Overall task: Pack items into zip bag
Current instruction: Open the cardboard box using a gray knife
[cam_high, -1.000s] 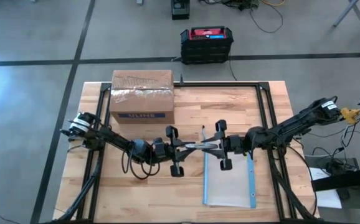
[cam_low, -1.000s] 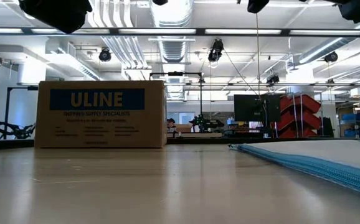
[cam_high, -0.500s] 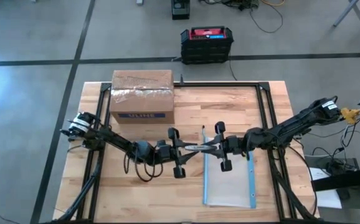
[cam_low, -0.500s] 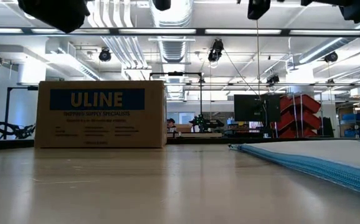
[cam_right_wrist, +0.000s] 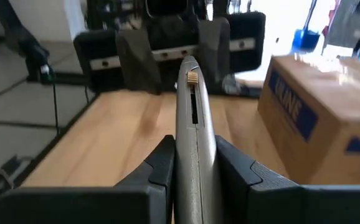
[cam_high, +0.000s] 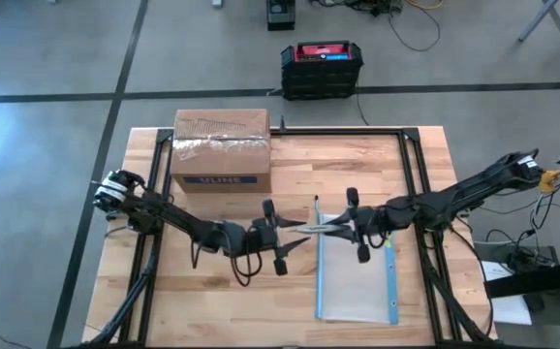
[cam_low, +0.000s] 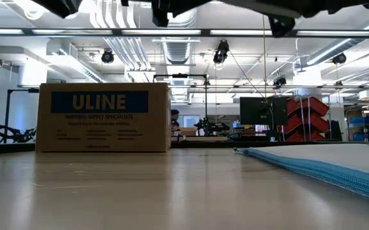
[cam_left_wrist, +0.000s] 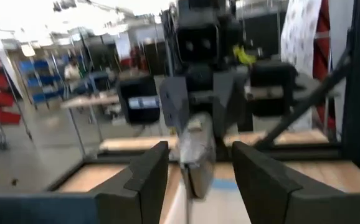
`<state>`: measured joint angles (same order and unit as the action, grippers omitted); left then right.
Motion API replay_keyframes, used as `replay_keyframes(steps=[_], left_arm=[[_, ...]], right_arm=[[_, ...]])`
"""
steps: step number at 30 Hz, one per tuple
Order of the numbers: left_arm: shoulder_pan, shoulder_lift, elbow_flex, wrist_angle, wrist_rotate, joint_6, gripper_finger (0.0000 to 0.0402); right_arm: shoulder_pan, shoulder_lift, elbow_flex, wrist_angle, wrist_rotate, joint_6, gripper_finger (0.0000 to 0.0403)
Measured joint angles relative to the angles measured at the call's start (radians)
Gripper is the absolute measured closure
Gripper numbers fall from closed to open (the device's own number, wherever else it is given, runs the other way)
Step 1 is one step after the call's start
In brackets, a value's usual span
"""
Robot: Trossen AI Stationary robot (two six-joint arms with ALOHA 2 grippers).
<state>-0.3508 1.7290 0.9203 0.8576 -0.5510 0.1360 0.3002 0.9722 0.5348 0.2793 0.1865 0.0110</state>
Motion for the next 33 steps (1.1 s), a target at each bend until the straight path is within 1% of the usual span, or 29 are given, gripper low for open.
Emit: replay_keyframes(steps=[3, 7, 11, 18, 22, 23, 29, 31, 33], left_arm=[[0.000, 0.001, 0.000, -0.031, 0.001, -0.044, 0.0240], [0.010, 0.031, 0.000, -0.051, 0.005, -0.146, 0.0240], [0.015, 0.079, 0.000, -0.058, 0.017, -0.193, 0.0240], [0.014, 0.135, 0.000, -0.072, 0.029, -0.225, 0.0239], [0.016, 0.165, 0.000, -0.074, 0.123, -0.228, 0.0239], [0.016, 0.172, 0.000, -0.073, 0.132, -0.233, 0.0239], [0.016, 0.216, 0.001, -0.067, 0.123, -0.258, 0.0239], [0.017, 0.228, 0.001, -0.077, 0.118, -0.259, 0.0239], [0.020, 0.236, 0.000, -0.083, 0.114, -0.259, 0.0239]], right_arm=[[-0.001, -0.029, 0.000, -0.121, 0.000, 0.022, 0.0344], [-0.003, -0.022, 0.003, -0.237, -0.002, 0.045, 0.0344], [-0.004, 0.031, 0.059, -0.350, -0.008, 0.044, 0.0344], [-0.004, 0.162, 0.209, -0.558, -0.065, 0.015, 0.0344], [-0.005, 0.234, 0.258, -0.590, -0.064, -0.012, 0.0344], [-0.005, 0.252, 0.268, -0.593, -0.064, -0.016, 0.0344], [-0.007, 0.326, 0.322, -0.618, -0.108, -0.050, 0.0344], [-0.006, 0.351, 0.346, -0.599, -0.116, -0.053, 0.0344], [-0.006, 0.368, 0.363, -0.641, -0.117, -0.054, 0.0344]])
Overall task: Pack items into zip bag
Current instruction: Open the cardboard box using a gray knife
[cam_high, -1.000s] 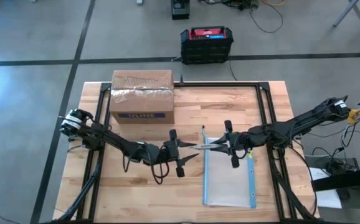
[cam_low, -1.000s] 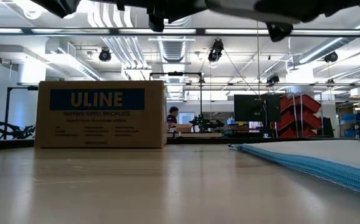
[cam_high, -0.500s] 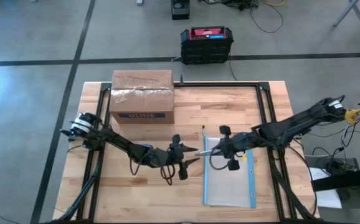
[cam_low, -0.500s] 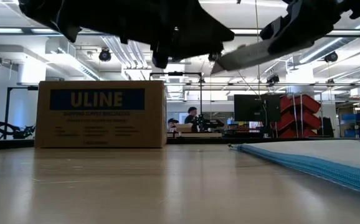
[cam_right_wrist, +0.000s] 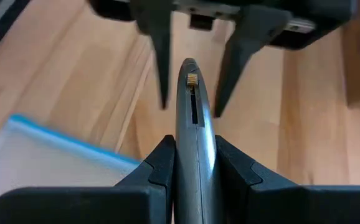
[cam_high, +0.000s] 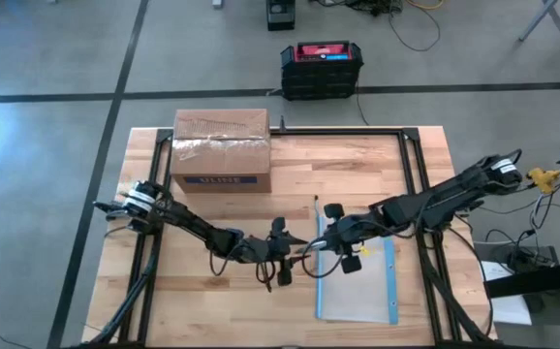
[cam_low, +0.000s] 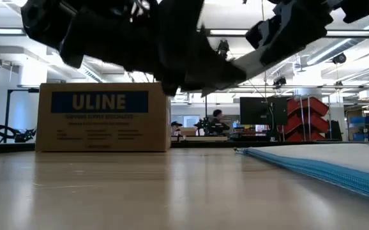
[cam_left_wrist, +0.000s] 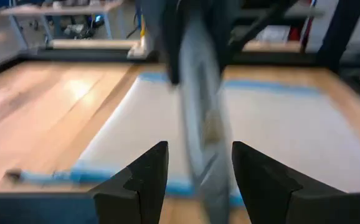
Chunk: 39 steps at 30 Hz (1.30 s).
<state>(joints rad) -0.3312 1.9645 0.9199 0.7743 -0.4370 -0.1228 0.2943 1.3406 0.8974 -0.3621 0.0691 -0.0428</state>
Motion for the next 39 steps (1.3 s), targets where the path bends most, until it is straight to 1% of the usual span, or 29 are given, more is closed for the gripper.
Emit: replay_keyframes(steps=[4, 10, 16, 18, 21, 27, 32, 33, 34, 39], left_arm=[[0.004, 0.005, 0.000, 0.006, 0.000, 0.000, 0.0239], [0.005, 0.006, 0.001, -0.001, 0.003, -0.002, 0.0239], [0.007, 0.006, 0.002, -0.044, 0.001, -0.066, 0.0244], [0.008, 0.006, 0.002, -0.047, 0.002, -0.074, 0.0253], [0.007, 0.006, 0.002, -0.053, 0.006, -0.073, 0.0279], [0.008, 0.006, 0.002, -0.071, 0.026, -0.064, 0.0360], [0.007, 0.006, 0.002, -0.088, 0.018, -0.072, 0.0360], [0.007, 0.006, 0.002, -0.088, 0.015, -0.072, 0.0360], [0.005, 0.006, 0.002, -0.088, 0.009, -0.071, 0.0360], [-0.013, -0.018, 0.002, -0.158, 0.006, -0.072, 0.0360]], right_arm=[[0.004, 0.032, 0.027, -0.002, -0.021, -0.007, 0.0344], [0.003, 0.051, 0.045, -0.030, -0.014, -0.020, 0.0344], [-0.001, 0.045, 0.048, -0.029, -0.015, -0.028, 0.0344], [-0.001, 0.044, 0.048, -0.027, -0.013, -0.029, 0.0344], [-0.001, 0.046, 0.048, -0.028, -0.011, -0.029, 0.0344], [-0.002, 0.060, 0.048, -0.027, -0.007, 0.002, 0.0344], [-0.002, 0.062, 0.048, -0.023, 0.006, 0.017, 0.0344], [0.000, 0.061, 0.048, -0.024, 0.013, 0.016, 0.0339], [0.000, 0.058, 0.048, -0.025, 0.018, 0.008, 0.0326], [0.004, -0.004, 0.048, -0.073, 0.026, -0.014, 0.0234]])
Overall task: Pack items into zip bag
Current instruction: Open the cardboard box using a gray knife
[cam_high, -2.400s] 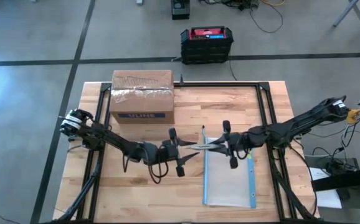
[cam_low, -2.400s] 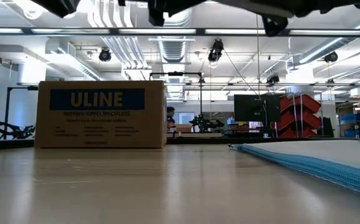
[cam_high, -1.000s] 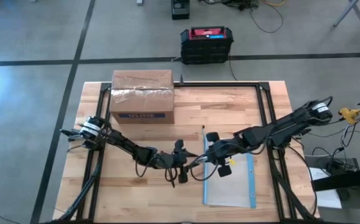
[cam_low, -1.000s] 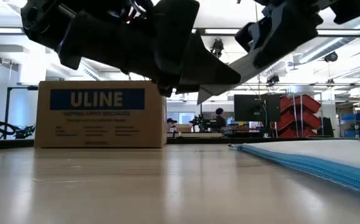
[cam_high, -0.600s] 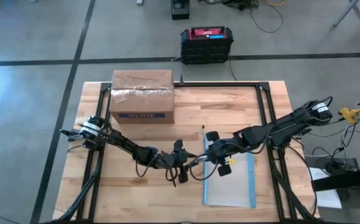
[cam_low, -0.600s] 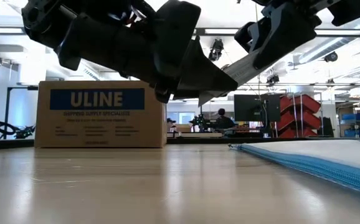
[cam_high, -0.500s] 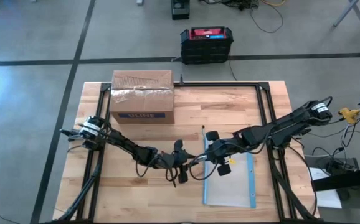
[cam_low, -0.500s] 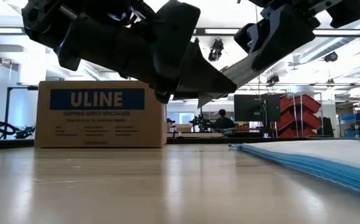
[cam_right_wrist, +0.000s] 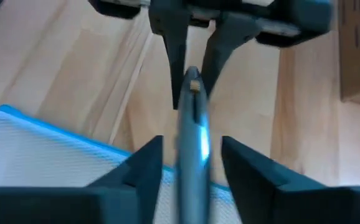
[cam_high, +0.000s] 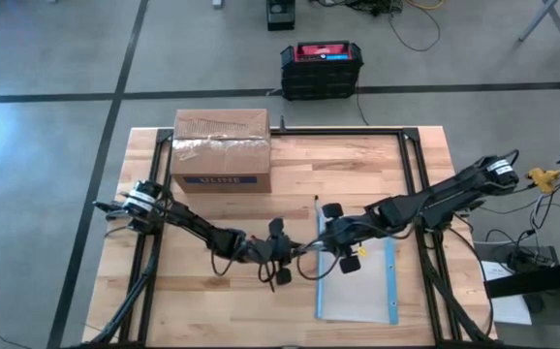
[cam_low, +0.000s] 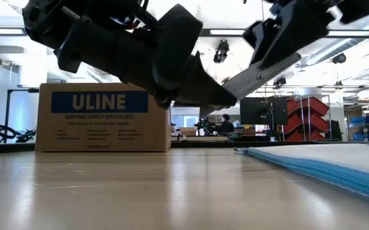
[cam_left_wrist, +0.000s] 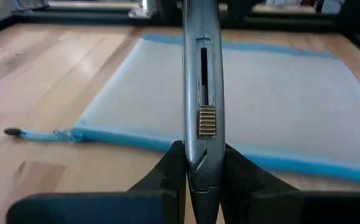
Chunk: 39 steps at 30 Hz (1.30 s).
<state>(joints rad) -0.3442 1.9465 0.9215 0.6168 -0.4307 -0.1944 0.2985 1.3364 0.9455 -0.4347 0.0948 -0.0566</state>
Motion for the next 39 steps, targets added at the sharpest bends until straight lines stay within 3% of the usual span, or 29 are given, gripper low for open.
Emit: replay_keyframes(steps=[7, 17, 23, 29, 34, 39], left_arm=[[-0.076, -0.132, 0.000, -0.127, -0.112, 0.034, 0.0360], [-0.177, -0.276, -0.002, -0.294, -0.194, 0.061, 0.0360], [-0.164, -0.263, -0.002, -0.163, -0.233, 0.121, 0.0360], [-0.104, -0.205, -0.002, -0.007, -0.232, 0.170, 0.0360], [-0.068, -0.164, -0.002, 0.186, -0.128, 0.273, 0.0360], [-0.039, -0.139, 0.000, 0.321, -0.037, 0.341, 0.0360]], right_arm=[[0.010, -0.179, -0.018, -0.075, 0.012, 0.025, 0.0189], [0.024, -0.454, -0.253, 0.006, 0.149, 0.090, 0.0215], [0.024, -0.530, -0.497, 0.400, 0.152, 0.065, 0.0226], [0.024, -0.444, -0.678, 0.994, 0.138, -0.051, 0.0228], [0.024, -0.320, -0.723, 1.369, 0.041, -0.099, 0.0228], [0.024, -0.201, -0.673, 1.473, -0.012, -0.110, 0.0233]])
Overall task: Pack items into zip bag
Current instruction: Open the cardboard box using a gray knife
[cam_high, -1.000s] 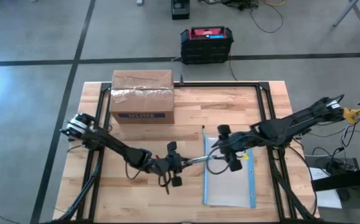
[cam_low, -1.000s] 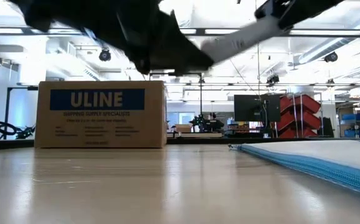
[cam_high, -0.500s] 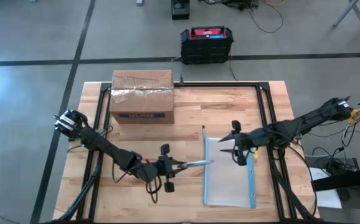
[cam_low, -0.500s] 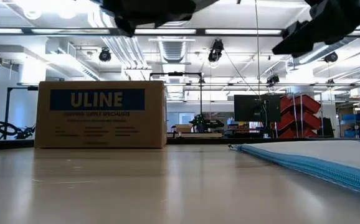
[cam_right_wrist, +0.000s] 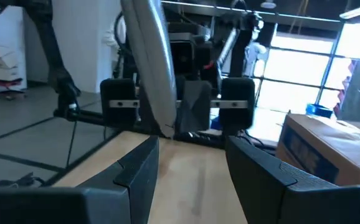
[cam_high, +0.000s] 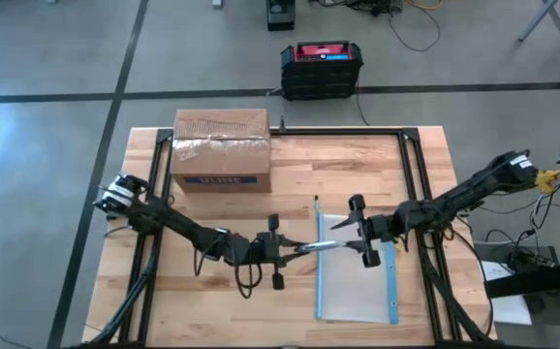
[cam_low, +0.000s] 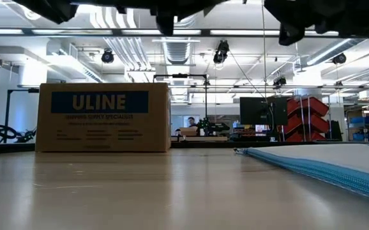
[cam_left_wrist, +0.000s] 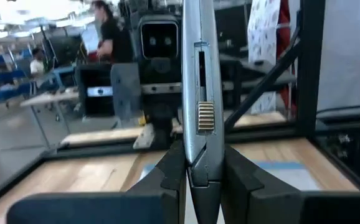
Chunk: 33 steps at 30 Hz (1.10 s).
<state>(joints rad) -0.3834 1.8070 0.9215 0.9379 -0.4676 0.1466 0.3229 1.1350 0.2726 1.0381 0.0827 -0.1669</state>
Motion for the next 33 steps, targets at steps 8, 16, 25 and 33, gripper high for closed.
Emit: replay_keyframes(steps=[8, 16, 25, 33], left_arm=[[0.037, 0.036, 0.000, 0.087, 0.024, 0.004, 0.0360], [0.040, 0.040, 0.001, 0.159, 0.073, 0.028, 0.0360], [0.039, 0.040, 0.000, 0.155, 0.077, 0.059, 0.0360], [0.039, 0.033, -0.001, 0.133, 0.051, 0.076, 0.0351]], right_arm=[[0.000, 0.145, 0.155, -0.005, -0.059, -0.028, 0.0236], [-0.001, 0.250, 0.260, -0.008, -0.056, -0.074, 0.0247], [-0.003, 0.281, 0.299, -0.019, -0.030, -0.071, 0.0320], [-0.008, 0.245, 0.298, -0.106, -0.003, -0.071, 0.0345]])
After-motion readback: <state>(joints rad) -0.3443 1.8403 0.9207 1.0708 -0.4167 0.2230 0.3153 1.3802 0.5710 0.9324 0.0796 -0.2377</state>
